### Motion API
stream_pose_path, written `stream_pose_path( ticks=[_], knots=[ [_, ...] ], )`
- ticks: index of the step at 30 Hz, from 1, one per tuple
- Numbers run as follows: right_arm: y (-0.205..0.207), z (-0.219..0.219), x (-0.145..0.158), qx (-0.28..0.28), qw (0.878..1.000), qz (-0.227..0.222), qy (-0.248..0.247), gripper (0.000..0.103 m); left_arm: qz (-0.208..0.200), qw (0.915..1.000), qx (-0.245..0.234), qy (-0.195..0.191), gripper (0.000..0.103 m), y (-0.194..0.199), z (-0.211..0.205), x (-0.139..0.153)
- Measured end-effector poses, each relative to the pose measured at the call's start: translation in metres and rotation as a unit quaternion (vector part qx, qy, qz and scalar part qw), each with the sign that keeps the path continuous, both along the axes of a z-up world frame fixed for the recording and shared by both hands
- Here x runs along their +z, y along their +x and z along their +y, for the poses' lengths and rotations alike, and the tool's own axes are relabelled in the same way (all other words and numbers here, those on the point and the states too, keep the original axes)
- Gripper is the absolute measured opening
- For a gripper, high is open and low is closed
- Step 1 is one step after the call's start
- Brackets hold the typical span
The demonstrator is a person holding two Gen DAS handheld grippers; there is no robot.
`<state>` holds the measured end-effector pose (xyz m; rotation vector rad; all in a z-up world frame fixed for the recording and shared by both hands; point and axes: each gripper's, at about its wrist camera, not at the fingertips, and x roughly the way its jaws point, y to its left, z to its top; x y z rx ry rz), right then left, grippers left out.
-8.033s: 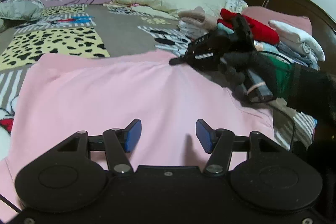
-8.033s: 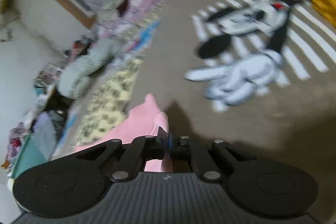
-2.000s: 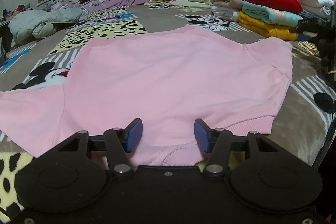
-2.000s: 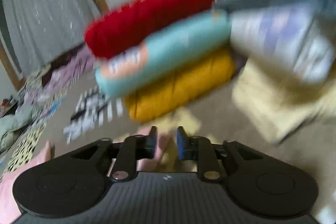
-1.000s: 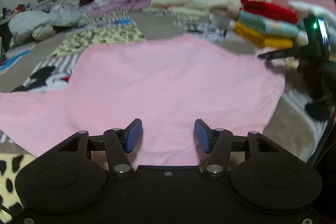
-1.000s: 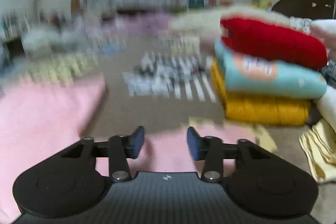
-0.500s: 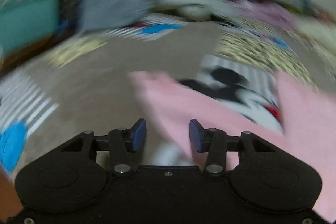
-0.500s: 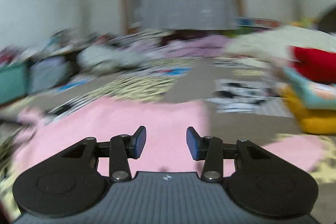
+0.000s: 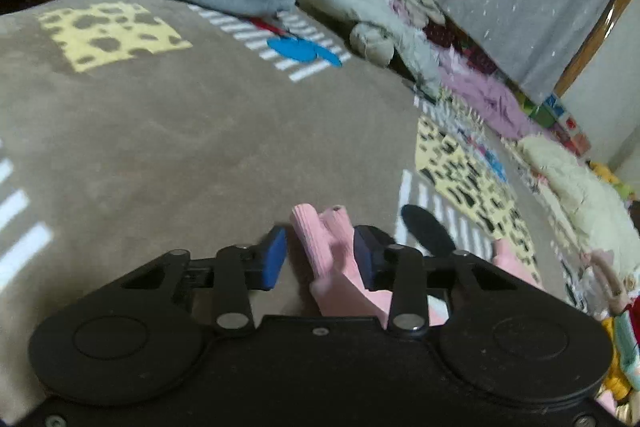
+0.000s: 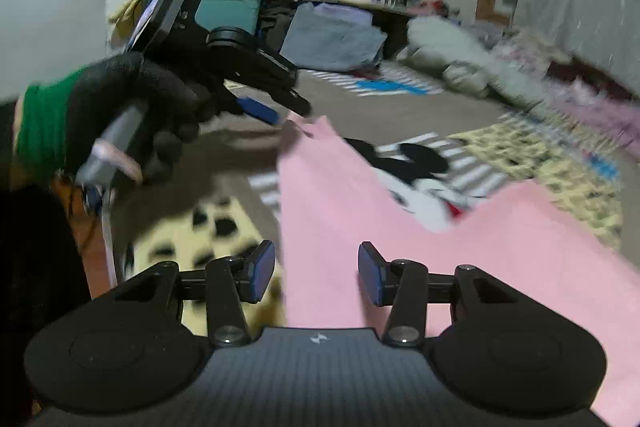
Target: Fold clothes
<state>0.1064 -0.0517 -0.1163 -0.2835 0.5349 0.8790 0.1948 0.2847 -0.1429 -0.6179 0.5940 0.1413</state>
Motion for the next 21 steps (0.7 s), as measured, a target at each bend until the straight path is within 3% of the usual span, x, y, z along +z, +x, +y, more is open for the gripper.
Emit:
stream_pose_path(
  ticks=[3, 4, 5, 9, 13, 16, 21],
  knots=[
    [0.008, 0.02, -0.006, -0.01, 0.999, 0.038, 0.018, 0.047, 0.006, 0.9989, -0.047, 0.004, 0.035, 0.014, 0.007, -0.003],
    [0.008, 0.024, -0.009, -0.012, 0.999, 0.045, 0.019, 0.048, 0.006, 0.9981, -0.061, 0.012, 0.028, 0.018, 0.009, -0.002],
    [0.007, 0.026, -0.012, -0.012, 0.999, 0.046, 0.014, 0.048, -0.009, 0.9976, -0.064, 0.025, 0.004, 0.018, 0.011, 0.001],
    [0.003, 0.027, -0.018, -0.001, 0.999, 0.046, 0.01, 0.05, -0.053, 0.9932, -0.076, 0.071, 0.006, 0.02, 0.02, 0.014],
    [-0.004, 0.029, -0.02, -0.002, 1.0, 0.025, 0.002, 0.049, -0.054, 0.9906, -0.083, 0.094, 0.025, 0.021, 0.028, 0.025],
    [-0.011, 0.036, -0.019, -0.002, 1.0, 0.013, -0.003, 0.049, -0.053, 0.9818, -0.144, 0.111, 0.027, 0.027, 0.025, 0.033],
    [-0.014, 0.055, -0.018, 0.009, 1.0, 0.001, -0.002, 0.05, -0.017, 0.9636, -0.226, 0.141, 0.028, 0.039, 0.017, 0.024]
  ],
)
